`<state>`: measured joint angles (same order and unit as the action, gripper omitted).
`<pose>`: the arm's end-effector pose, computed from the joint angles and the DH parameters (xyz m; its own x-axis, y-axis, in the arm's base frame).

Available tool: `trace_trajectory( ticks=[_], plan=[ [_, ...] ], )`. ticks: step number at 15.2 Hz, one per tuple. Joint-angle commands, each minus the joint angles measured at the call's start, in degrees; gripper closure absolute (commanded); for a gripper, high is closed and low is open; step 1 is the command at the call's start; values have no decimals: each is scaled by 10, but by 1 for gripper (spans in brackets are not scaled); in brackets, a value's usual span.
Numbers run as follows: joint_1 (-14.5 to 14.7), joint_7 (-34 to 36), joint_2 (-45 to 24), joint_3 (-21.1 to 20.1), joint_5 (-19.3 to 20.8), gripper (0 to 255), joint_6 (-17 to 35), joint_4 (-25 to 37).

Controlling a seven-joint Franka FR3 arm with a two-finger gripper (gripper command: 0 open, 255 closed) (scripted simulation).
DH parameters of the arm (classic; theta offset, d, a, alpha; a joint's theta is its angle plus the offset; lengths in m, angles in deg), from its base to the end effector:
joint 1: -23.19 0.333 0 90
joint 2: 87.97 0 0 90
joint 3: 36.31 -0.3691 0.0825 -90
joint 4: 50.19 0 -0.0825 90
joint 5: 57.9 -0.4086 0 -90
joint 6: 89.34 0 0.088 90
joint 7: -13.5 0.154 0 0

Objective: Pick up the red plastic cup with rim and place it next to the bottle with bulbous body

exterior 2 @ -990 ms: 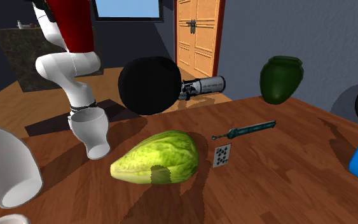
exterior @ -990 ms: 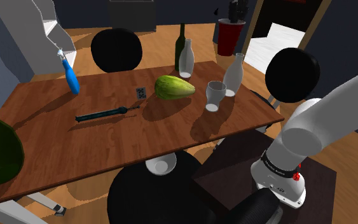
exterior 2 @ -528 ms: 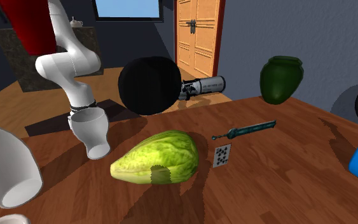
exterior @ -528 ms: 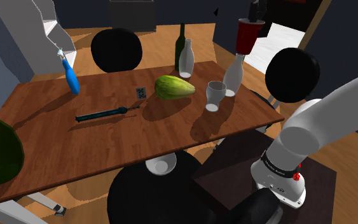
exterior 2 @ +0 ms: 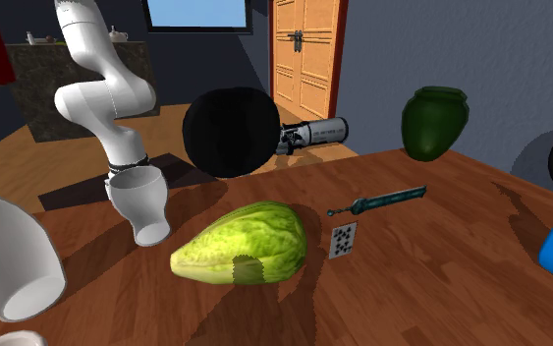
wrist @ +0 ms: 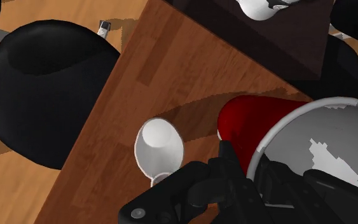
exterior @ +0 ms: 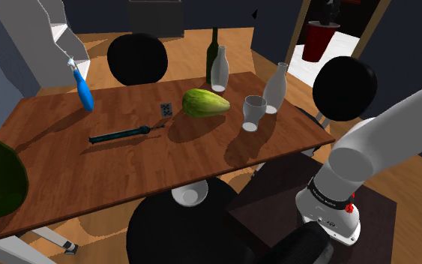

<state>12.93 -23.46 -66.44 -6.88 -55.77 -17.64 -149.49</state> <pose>0.2801 -0.3090 0.6864 0.9994 -0.0092 -0.0329 -0.0157 -0.9786 -0.2051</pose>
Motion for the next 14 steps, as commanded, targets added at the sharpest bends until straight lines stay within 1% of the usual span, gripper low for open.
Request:
trace_trajectory(
  ticks=[1, 3, 14],
  plan=[
    [-6, -36, -15, 26, 6, 255, -4, 18],
    [-10, -63, -27, 47, 10, 255, -8, 32],
    [-19, -56, 8, 42, 26, 255, 77, -85]
  ],
)
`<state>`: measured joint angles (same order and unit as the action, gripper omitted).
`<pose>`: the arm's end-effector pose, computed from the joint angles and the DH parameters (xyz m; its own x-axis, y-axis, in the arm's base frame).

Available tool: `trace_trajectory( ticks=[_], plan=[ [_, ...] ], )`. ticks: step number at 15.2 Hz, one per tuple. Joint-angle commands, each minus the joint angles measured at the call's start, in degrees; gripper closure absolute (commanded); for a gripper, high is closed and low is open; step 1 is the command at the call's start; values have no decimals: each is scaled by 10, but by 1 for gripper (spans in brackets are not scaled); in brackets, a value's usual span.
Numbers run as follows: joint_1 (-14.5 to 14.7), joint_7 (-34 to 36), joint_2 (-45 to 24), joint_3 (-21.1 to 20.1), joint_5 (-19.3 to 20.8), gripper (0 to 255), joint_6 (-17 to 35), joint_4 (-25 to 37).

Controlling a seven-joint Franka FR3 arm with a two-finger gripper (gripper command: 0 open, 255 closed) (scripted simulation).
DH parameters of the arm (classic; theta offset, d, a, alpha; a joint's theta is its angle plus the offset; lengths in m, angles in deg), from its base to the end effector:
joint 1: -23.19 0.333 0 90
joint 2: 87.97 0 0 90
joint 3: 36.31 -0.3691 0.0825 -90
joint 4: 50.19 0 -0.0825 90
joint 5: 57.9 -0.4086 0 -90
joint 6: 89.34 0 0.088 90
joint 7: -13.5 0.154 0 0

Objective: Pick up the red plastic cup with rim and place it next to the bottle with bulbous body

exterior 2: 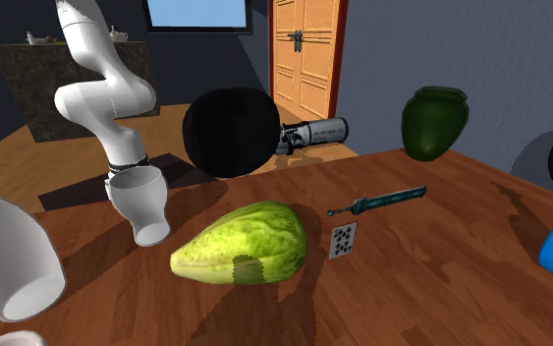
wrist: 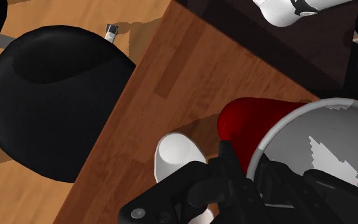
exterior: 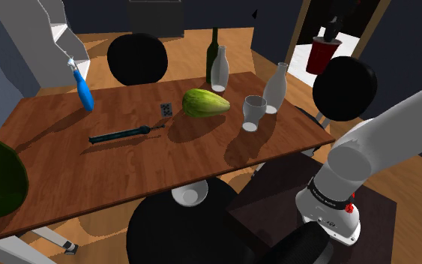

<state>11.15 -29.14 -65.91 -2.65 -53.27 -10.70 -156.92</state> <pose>0.2556 -0.3510 0.6298 0.9994 -0.0074 -0.0330 -0.0141 -0.9786 -0.2052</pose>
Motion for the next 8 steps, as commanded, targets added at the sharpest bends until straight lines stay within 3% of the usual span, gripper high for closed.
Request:
trace_trajectory(
  ticks=[1, 8],
  plan=[
    [-2, 1, 5, 0, 3, 255, 16, -20],
    [-6, 1, 17, 3, 10, 255, 68, -84]
  ],
)
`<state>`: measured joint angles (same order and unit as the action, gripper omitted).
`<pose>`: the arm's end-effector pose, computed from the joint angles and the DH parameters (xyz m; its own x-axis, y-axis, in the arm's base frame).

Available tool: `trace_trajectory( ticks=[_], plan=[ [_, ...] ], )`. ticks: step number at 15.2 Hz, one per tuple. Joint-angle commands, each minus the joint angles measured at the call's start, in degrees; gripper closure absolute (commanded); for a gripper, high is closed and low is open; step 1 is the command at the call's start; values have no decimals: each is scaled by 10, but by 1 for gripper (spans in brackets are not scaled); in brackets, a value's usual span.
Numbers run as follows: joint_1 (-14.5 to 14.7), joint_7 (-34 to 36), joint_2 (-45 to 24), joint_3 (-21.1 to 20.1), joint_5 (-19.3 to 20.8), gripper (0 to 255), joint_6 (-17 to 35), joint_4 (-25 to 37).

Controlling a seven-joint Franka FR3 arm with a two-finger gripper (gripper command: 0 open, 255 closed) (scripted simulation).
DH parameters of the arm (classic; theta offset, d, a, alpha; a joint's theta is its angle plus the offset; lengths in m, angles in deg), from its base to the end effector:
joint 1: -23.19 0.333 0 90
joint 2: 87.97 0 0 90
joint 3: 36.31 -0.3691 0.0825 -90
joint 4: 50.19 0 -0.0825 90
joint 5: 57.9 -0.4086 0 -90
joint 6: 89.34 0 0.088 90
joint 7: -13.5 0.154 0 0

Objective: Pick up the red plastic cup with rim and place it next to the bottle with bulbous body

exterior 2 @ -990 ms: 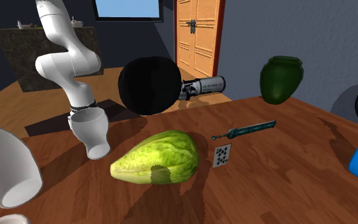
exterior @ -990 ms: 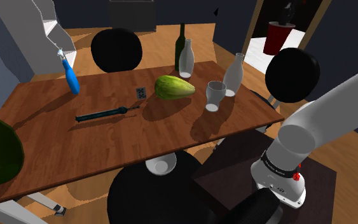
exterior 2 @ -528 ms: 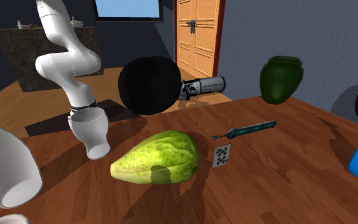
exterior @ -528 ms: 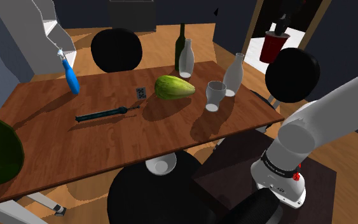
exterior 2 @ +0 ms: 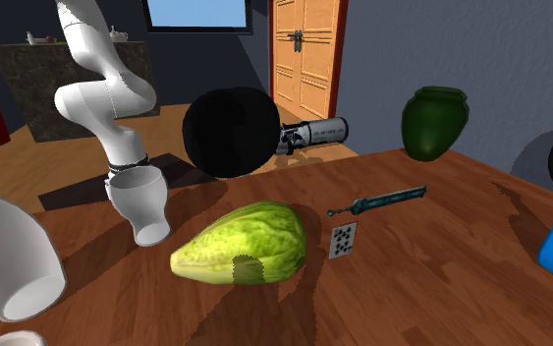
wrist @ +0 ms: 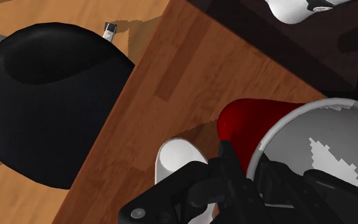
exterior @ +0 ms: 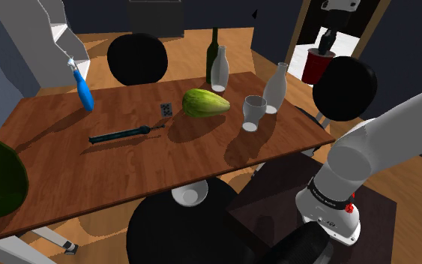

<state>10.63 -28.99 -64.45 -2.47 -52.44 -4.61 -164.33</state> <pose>0.2556 -0.3498 0.5844 0.9994 -0.0075 -0.0333 -0.0142 -0.9787 -0.2050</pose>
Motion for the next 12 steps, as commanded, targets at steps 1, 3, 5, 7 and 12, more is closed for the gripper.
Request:
trace_trajectory(
  ticks=[1, 3, 5, 7, 12],
  plan=[
    [-2, -1, 4, 2, 3, 255, 15, -18],
    [-3, -1, 5, 3, 4, 255, 30, -35],
    [-4, -2, 7, 5, 6, 255, 45, -51],
    [-5, -3, 7, 7, 7, 255, 60, -67],
    [-7, -6, 6, 13, 10, 255, 99, -104]
  ],
)
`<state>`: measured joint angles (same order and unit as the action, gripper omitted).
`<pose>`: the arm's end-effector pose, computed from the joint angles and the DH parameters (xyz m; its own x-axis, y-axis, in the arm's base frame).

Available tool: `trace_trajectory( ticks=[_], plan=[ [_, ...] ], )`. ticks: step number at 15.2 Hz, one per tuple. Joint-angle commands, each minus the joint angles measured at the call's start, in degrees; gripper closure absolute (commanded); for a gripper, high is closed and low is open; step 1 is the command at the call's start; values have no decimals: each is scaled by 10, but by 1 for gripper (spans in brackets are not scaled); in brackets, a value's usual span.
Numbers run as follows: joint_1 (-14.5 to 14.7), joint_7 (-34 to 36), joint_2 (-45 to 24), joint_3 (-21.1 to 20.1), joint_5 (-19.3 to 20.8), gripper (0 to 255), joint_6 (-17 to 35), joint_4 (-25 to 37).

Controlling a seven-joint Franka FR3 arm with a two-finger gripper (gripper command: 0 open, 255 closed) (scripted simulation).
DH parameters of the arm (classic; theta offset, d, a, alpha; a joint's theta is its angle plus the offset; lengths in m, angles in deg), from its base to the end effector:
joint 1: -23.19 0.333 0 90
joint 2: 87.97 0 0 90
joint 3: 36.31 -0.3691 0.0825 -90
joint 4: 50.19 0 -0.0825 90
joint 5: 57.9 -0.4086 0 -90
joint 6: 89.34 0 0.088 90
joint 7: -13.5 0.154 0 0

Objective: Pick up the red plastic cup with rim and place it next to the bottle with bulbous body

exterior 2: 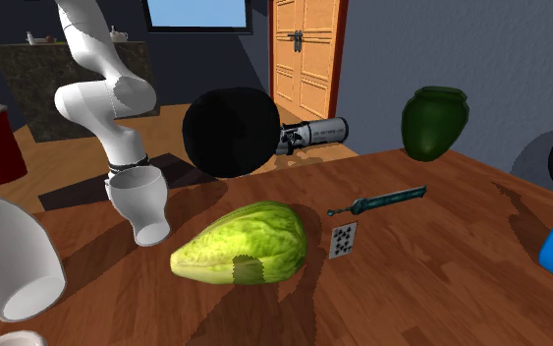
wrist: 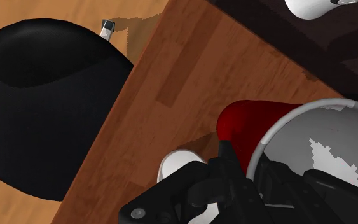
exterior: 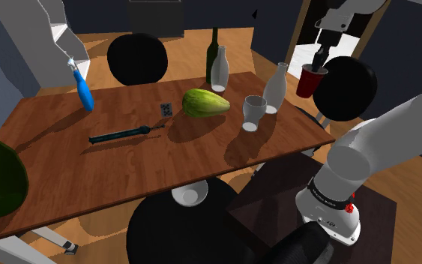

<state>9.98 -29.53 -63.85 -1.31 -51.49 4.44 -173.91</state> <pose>0.2542 -0.3493 0.5171 0.9994 -0.0077 -0.0330 -0.0143 -0.9786 -0.2051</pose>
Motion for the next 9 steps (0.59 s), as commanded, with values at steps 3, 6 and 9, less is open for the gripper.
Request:
trace_trajectory(
  ticks=[3, 6, 9],
  plan=[
    [-2, -3, -2, 5, 2, 255, 31, -29],
    [-2, -6, -5, 10, 3, 255, 54, -49],
    [-2, -9, -10, 15, 4, 255, 78, -68]
  ],
)
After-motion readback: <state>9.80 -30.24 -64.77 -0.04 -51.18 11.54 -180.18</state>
